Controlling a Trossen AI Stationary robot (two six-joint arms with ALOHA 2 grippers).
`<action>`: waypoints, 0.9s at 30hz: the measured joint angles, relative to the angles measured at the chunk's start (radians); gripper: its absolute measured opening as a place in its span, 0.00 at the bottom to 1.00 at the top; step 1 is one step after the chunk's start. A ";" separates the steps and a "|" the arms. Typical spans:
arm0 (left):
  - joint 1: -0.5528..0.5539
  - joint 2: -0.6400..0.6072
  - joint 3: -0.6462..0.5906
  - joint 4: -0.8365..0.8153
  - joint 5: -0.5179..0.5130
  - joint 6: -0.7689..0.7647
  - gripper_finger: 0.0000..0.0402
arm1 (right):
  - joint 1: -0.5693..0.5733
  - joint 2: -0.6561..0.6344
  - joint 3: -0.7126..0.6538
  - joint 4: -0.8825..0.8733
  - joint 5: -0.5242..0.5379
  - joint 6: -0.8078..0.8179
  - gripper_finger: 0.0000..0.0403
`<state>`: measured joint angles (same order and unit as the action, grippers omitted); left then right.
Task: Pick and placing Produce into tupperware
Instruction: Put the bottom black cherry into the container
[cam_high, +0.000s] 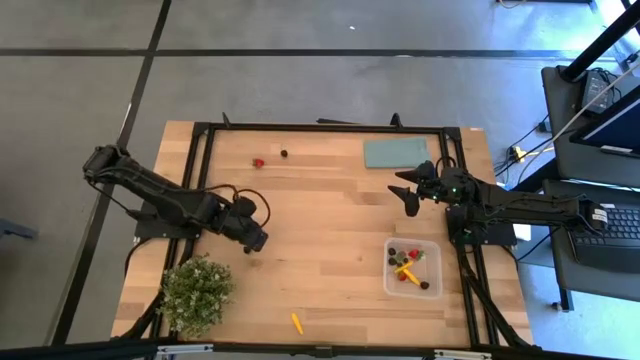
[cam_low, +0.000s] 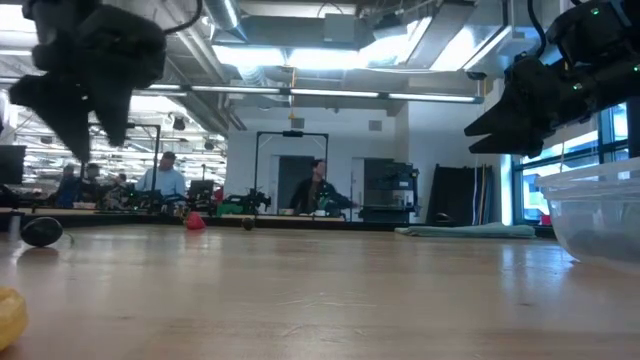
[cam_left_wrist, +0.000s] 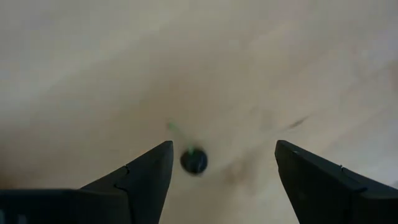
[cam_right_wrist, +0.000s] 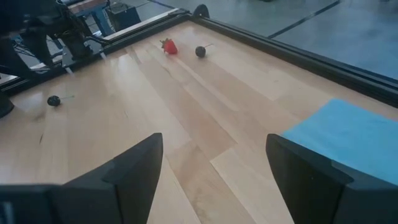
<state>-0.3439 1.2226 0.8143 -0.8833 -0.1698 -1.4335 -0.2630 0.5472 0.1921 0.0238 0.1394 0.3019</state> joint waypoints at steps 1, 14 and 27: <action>0.000 0.012 0.000 -0.001 0.028 -0.012 0.68 | 0.000 0.000 0.000 0.000 0.000 0.000 0.71; 0.000 0.260 0.000 0.024 0.199 -0.059 0.68 | 0.000 0.000 0.000 0.000 0.000 -0.006 0.71; 0.000 0.379 0.002 0.076 0.210 -0.050 0.68 | 0.000 0.000 0.000 0.000 0.000 -0.022 0.71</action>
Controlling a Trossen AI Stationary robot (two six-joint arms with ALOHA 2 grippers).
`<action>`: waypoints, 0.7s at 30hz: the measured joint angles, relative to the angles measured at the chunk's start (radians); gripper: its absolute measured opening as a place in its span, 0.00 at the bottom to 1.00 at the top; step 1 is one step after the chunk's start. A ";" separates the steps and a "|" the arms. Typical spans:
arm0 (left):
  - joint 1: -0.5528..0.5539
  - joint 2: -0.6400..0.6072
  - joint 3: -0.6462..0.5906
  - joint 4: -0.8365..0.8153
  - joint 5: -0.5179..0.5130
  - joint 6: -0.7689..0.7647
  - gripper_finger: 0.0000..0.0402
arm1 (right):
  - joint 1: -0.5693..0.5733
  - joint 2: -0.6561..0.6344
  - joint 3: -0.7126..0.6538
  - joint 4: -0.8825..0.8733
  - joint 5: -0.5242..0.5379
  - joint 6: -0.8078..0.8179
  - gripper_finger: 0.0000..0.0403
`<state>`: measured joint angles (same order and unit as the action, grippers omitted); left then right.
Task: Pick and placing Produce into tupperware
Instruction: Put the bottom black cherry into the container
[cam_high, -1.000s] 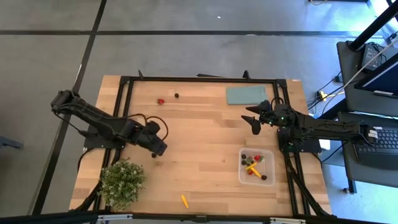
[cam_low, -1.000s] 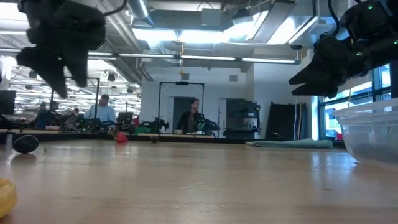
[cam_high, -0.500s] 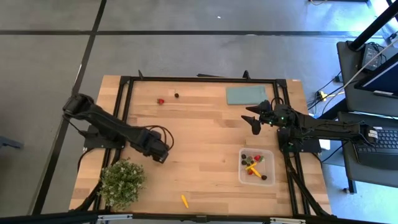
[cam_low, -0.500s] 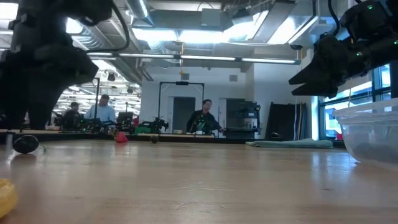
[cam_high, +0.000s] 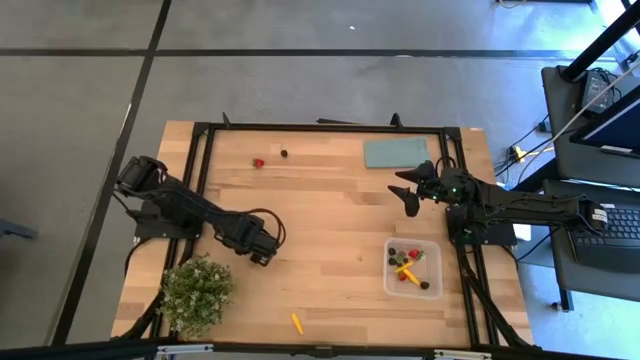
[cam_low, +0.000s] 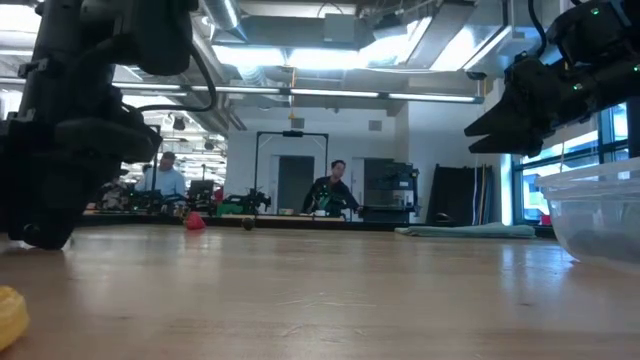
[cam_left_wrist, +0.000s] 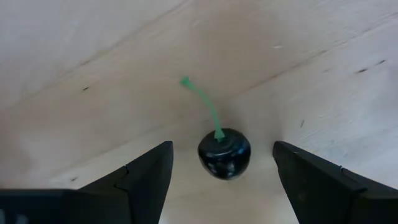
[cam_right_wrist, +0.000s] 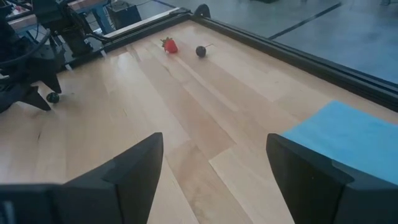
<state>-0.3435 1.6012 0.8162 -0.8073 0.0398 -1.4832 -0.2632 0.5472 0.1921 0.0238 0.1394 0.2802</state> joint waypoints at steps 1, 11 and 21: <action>0.000 0.002 0.000 0.004 -0.005 -0.003 0.68 | 0.000 0.000 0.000 0.000 0.000 0.000 0.71; 0.025 0.002 0.000 0.020 -0.022 -0.056 0.64 | 0.000 0.000 0.000 0.000 0.000 0.000 0.71; 0.041 0.003 0.000 0.023 -0.012 -0.056 0.51 | 0.000 0.000 0.000 0.000 0.000 0.000 0.71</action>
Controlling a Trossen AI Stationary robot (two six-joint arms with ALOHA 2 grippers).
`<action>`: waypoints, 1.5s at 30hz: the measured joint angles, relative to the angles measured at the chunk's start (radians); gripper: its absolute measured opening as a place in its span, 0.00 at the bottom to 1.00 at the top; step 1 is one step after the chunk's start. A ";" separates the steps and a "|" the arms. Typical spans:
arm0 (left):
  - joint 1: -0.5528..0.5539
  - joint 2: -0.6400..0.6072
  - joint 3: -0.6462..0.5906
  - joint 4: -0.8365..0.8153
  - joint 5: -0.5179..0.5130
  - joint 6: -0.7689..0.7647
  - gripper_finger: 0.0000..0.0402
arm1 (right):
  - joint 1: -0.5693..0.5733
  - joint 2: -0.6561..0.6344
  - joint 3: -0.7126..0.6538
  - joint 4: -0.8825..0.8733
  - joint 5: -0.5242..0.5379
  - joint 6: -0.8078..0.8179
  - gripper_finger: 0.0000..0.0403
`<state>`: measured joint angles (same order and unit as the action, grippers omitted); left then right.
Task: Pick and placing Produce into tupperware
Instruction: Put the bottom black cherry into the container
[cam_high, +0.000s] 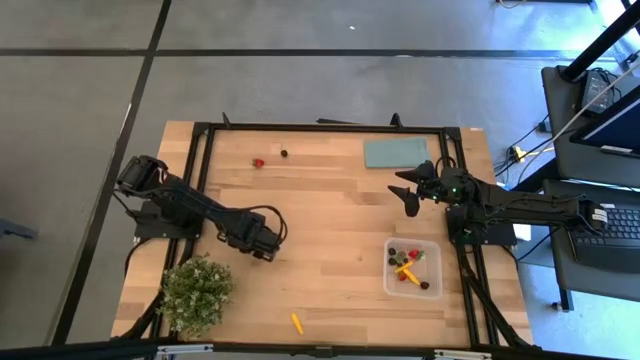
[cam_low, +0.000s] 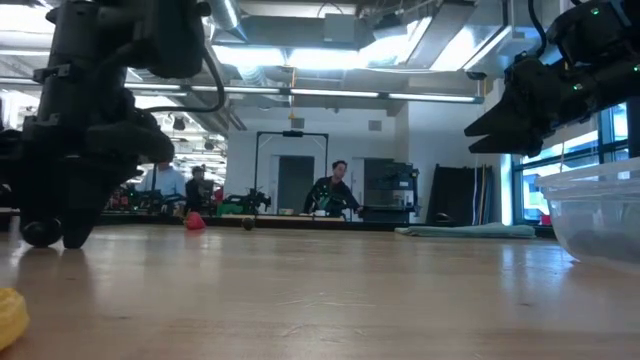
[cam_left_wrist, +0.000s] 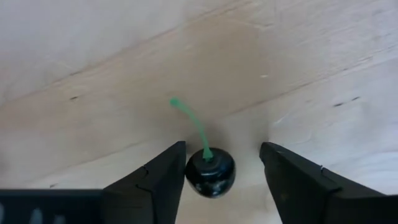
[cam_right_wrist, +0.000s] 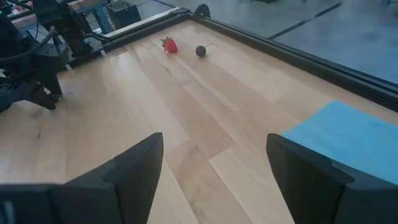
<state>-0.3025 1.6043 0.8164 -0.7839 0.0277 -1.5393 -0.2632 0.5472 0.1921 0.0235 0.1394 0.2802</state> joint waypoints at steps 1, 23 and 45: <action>0.001 0.000 0.000 0.000 0.006 0.000 0.50 | 0.000 0.000 0.000 0.000 0.000 0.000 0.71; -0.001 0.000 -0.001 -0.008 0.058 0.004 0.47 | 0.000 0.000 0.000 -0.001 0.000 0.005 0.71; -0.002 0.000 -0.001 -0.015 -0.004 0.080 0.26 | 0.000 0.000 0.000 -0.001 0.000 0.005 0.71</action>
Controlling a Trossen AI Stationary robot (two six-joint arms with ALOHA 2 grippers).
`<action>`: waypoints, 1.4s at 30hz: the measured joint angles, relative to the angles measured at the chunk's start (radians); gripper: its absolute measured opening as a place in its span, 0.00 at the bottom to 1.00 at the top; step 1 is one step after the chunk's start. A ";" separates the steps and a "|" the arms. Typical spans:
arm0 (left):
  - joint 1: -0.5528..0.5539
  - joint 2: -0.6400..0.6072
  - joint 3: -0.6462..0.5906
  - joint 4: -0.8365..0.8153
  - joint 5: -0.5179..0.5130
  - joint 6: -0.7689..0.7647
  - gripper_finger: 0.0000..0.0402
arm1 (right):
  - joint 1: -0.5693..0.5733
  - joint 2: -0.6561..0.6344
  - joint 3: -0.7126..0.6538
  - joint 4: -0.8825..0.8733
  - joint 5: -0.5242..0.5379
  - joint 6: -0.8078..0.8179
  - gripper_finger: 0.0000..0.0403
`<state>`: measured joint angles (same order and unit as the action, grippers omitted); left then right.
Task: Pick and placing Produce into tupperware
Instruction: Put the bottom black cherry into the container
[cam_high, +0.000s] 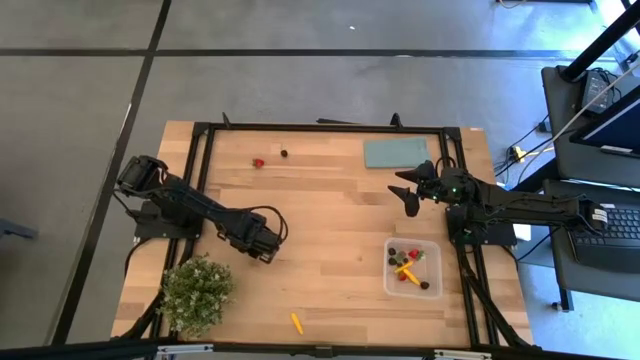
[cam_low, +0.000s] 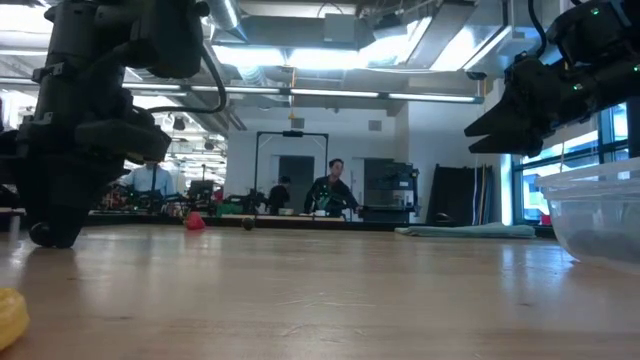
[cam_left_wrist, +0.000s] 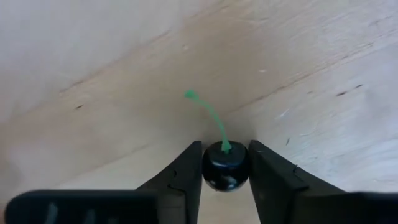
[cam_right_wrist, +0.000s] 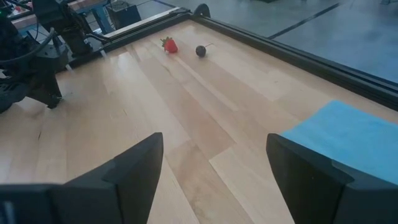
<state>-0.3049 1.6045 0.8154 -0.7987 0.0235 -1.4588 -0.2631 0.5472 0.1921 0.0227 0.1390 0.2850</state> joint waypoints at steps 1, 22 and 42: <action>0.000 0.000 0.000 -0.001 -0.002 0.002 0.25 | 0.000 0.000 0.000 0.000 0.000 0.001 0.71; 0.088 -0.026 0.202 0.115 -0.025 0.282 0.24 | 0.000 0.000 0.000 0.004 0.000 -0.004 0.71; 0.264 0.256 0.552 0.989 0.091 0.896 0.24 | -0.001 0.000 0.000 0.020 0.000 -0.003 0.71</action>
<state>-0.0407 1.8608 1.3678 0.1902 0.1144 -0.5626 -0.2645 0.5472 0.1921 0.0428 0.1391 0.2821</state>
